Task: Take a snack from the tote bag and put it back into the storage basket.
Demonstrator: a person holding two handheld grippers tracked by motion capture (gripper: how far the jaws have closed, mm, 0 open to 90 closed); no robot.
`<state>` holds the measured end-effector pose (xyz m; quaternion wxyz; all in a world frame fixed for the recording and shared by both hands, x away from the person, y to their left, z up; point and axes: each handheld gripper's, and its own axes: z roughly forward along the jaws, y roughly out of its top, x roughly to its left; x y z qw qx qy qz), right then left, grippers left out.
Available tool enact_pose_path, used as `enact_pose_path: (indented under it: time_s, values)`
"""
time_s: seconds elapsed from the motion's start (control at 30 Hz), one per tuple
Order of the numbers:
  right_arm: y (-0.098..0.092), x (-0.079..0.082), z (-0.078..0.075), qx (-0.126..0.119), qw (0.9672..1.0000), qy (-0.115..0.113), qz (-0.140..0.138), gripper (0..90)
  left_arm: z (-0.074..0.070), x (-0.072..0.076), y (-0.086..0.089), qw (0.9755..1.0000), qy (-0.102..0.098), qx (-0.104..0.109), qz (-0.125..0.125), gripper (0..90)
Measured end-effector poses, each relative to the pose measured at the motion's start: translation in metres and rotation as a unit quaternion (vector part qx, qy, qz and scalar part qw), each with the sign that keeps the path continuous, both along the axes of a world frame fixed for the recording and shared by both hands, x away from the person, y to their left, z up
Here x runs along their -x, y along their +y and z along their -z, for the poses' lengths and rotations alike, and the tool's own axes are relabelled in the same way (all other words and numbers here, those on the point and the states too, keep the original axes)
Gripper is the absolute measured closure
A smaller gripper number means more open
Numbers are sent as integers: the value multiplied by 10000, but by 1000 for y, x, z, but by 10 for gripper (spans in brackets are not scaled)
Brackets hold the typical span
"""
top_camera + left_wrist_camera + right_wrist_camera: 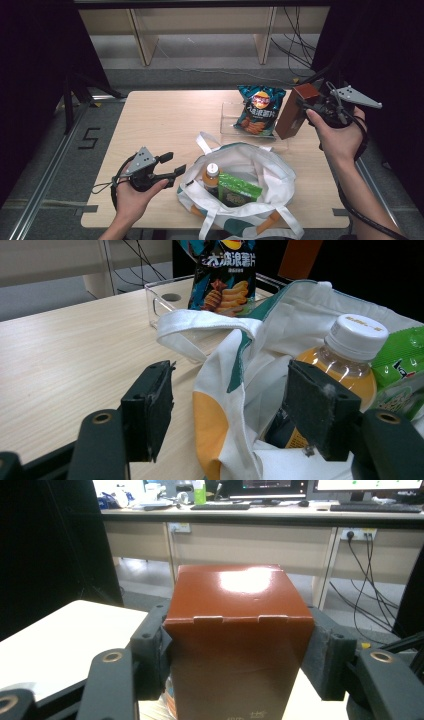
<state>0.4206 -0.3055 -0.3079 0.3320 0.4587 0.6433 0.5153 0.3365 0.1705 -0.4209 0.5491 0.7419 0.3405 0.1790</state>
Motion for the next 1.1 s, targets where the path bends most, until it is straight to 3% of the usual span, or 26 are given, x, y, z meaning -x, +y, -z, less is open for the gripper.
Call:
enact_pose_path:
  time_s: [0.4, 0.43, 0.47, 1.1]
  values:
    - [3, -9, 1, 16, 9999, -32, 132, 394, 0, -1, -2, 10000, -7, 25, 29, 353]
    - [5, -10, 0, -99, 9997, 15, 226, 394, 0, 0, -2, 10000, -9, 24, 34, 353]
    - [4, -11, 1, 26, 9999, -32, 124, 394, 0, 0, -2, 10000, -10, 23, 34, 353]
    - [17, -26, 7, 84, 9991, 86, 399, 394, 0, 0, -2, 10000, 13, 5, 13, 353]
